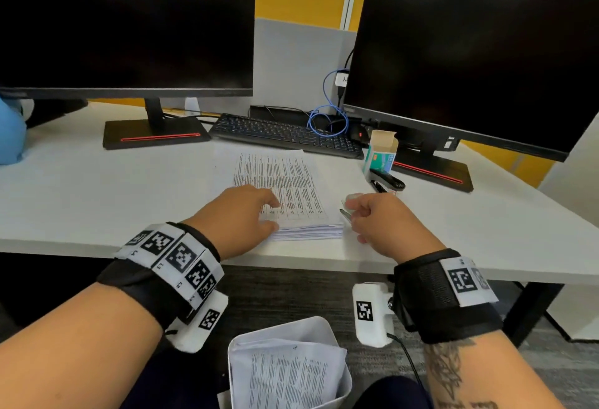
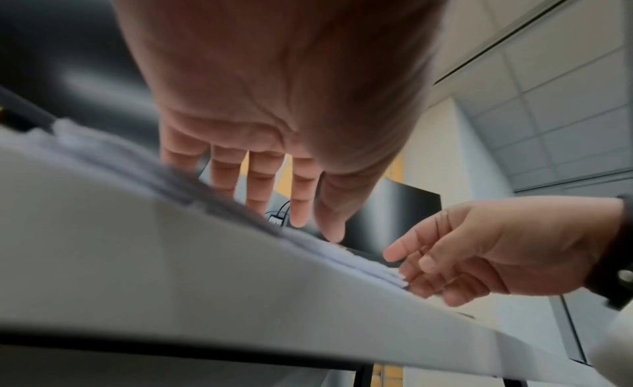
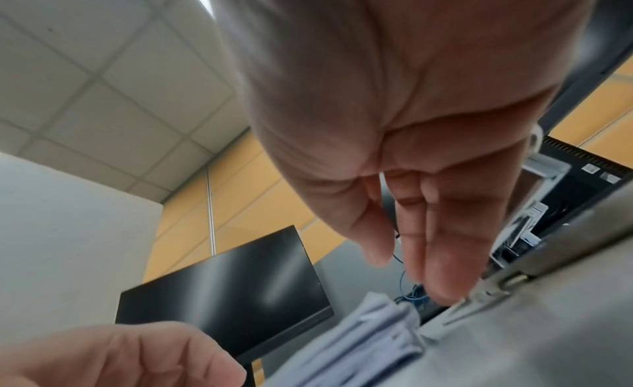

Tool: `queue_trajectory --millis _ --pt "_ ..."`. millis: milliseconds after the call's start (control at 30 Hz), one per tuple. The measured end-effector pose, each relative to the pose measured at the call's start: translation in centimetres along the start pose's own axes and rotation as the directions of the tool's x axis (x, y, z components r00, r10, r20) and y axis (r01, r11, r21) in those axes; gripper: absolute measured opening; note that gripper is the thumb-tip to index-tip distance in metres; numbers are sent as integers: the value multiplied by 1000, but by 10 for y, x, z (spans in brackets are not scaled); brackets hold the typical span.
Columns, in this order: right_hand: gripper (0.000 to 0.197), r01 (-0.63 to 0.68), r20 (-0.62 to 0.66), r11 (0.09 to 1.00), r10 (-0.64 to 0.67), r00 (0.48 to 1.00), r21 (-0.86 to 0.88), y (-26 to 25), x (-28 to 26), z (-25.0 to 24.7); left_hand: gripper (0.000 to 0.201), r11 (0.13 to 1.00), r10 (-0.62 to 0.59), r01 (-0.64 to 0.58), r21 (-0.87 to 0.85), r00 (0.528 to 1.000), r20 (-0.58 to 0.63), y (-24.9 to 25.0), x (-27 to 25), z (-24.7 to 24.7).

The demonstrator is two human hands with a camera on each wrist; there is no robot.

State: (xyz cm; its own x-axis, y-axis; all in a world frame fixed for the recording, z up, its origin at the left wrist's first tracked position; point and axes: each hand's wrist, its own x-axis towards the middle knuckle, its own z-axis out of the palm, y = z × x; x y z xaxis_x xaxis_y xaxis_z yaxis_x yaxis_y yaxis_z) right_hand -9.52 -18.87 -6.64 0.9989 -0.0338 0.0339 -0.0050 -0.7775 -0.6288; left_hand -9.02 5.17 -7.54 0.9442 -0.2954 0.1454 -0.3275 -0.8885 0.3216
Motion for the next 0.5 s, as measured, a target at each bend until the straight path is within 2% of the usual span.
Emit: queue_trajectory --millis 33,100,167,200,300,400,500 --pt "37 -4 -22 1000 4 1000 -11 0 1 2 45 1000 -11 11 9 1000 21 -4 1 3" --pt "35 -15 -147 1000 11 989 -25 1 3 -1 50 1000 -24 23 21 998 60 -10 3 7" --pt "35 -51 -257 993 23 966 -104 3 5 -9 50 999 -28 25 25 994 102 -15 5 9" --pt "36 -85 -268 981 36 963 -173 5 6 -14 49 999 -28 25 32 993 116 -16 6 9" --pt "39 -156 -206 909 80 975 -386 7 15 -23 48 996 -49 35 86 986 158 -15 10 2" --pt "41 -164 -130 811 110 985 -561 4 24 -30 55 981 -66 26 192 977 202 -10 18 -7" --pt "37 -199 -117 738 162 980 -645 5 43 -36 59 971 -75 22 240 974 215 -4 28 -15"
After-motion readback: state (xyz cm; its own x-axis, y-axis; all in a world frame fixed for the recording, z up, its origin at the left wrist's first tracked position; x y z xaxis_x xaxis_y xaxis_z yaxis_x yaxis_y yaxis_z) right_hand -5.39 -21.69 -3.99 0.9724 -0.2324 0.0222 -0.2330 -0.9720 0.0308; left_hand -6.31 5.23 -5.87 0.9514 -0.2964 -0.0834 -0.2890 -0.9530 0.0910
